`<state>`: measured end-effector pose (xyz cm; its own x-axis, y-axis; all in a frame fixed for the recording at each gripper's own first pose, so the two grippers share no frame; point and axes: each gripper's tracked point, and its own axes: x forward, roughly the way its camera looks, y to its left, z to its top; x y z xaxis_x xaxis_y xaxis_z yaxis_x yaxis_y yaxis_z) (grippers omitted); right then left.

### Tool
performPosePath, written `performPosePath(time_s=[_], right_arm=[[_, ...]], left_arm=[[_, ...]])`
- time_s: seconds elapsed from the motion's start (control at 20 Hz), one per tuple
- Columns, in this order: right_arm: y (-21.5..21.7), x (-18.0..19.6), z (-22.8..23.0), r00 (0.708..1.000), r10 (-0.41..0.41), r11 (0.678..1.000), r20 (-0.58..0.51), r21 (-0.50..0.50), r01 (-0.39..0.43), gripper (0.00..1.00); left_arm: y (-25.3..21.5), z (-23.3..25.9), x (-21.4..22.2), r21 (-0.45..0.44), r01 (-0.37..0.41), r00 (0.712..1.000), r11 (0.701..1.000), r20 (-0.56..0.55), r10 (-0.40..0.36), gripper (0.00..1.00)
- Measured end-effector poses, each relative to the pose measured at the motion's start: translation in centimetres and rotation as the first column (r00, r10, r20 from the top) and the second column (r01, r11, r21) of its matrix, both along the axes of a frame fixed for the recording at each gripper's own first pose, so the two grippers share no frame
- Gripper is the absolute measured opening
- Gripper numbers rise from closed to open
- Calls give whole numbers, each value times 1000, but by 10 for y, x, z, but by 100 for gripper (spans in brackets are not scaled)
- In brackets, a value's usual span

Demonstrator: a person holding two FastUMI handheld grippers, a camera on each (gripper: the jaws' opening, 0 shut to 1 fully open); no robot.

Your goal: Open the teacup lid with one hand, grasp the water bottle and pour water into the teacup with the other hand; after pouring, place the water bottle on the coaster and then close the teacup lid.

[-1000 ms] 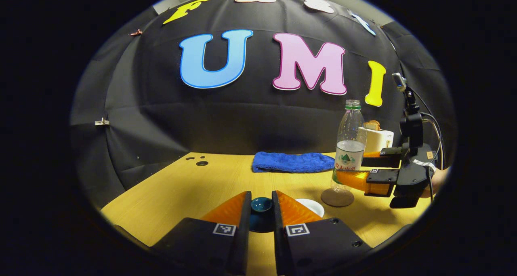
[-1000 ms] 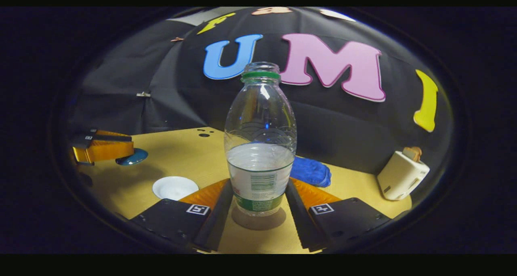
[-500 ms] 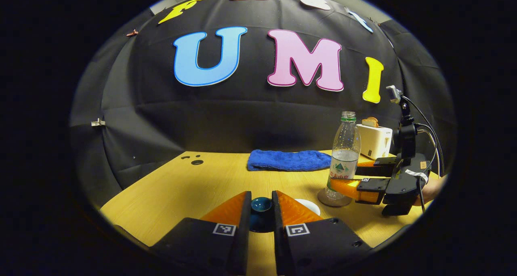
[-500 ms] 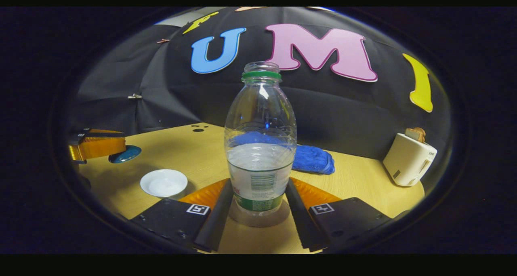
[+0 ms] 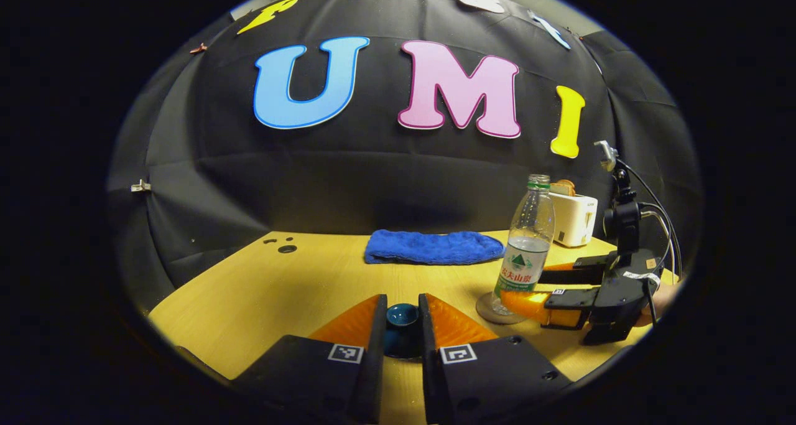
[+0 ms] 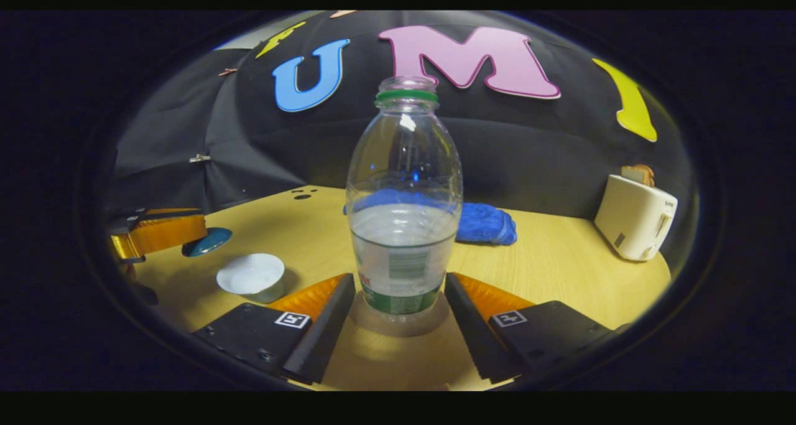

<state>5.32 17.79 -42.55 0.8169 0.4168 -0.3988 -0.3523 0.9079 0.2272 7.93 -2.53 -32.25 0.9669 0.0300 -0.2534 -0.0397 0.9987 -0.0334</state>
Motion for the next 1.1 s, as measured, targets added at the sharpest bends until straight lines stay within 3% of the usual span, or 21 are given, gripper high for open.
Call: performPosePath(time_s=[0.1,0.6,0.85,0.95,1.1], right_arm=[[-2,-6,-1,1000,-2,1000,-9,-1,2,94],[-21,-50,18,1000,-4,999,-20,-39,3,94],[-33,-46,29,999,-45,999,-15,-24,45,94],[-38,-47,33,998,-61,998,-14,-26,60,94],[-41,-52,42,997,-77,997,-20,-20,76,94]], left_arm=[[-9,-4,6,-7,19,1000,1000,-3,-19,30],[-27,-41,23,-67,49,996,997,-77,-55,30],[-35,-46,21,-15,70,994,997,-81,-71,33],[-31,-45,21,19,61,995,998,-75,-60,37],[-33,-41,20,23,68,995,997,-72,-66,65]])
